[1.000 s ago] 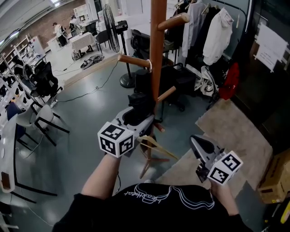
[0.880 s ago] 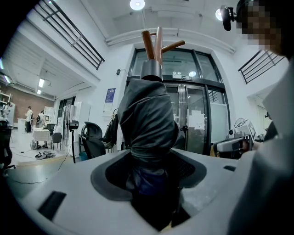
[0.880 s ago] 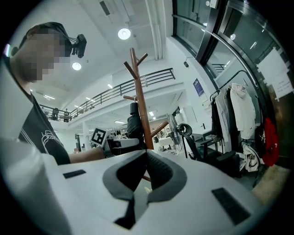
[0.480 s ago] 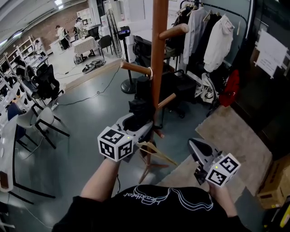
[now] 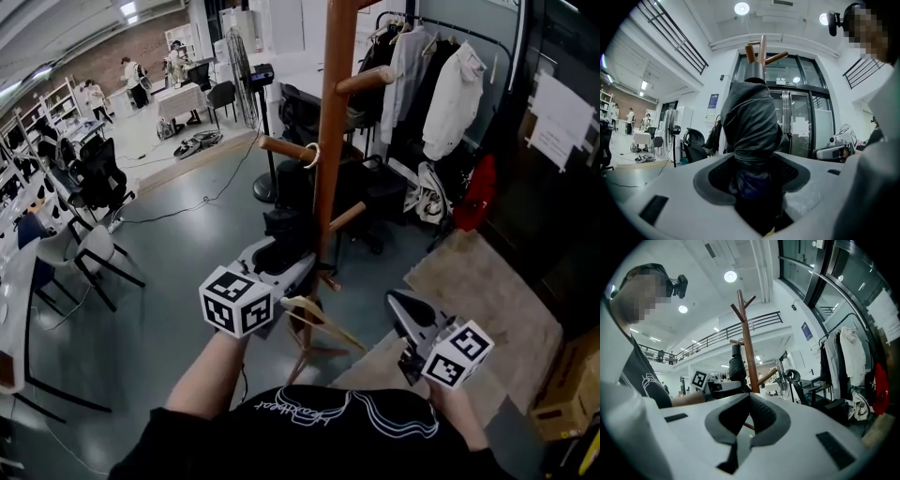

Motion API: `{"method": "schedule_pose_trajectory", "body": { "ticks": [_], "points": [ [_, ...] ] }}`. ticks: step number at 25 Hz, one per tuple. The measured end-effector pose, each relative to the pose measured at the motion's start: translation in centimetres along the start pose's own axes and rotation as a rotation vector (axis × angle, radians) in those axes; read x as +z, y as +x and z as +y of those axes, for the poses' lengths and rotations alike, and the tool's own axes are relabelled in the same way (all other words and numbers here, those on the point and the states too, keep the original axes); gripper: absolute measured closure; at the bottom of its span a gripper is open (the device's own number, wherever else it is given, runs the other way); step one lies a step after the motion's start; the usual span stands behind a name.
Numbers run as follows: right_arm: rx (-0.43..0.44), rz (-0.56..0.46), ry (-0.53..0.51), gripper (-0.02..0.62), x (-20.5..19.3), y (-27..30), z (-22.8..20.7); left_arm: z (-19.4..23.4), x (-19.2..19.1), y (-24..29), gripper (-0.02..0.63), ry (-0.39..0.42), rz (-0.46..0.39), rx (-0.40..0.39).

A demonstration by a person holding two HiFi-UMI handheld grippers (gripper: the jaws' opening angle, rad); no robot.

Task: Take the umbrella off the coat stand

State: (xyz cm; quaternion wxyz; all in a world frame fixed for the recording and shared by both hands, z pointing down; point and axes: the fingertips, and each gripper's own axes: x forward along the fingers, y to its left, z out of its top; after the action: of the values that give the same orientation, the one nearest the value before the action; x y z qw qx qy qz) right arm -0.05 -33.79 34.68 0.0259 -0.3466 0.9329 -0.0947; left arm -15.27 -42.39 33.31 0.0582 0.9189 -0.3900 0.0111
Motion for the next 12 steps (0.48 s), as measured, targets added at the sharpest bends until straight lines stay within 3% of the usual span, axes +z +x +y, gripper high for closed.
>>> {"method": "schedule_pose_trajectory", "body": {
  "ticks": [12],
  "points": [
    [0.037, -0.012, -0.026, 0.592, 0.6, 0.7, 1.3, 0.8, 1.8, -2.0, 0.374, -0.016, -0.056, 0.038]
  ]
}}
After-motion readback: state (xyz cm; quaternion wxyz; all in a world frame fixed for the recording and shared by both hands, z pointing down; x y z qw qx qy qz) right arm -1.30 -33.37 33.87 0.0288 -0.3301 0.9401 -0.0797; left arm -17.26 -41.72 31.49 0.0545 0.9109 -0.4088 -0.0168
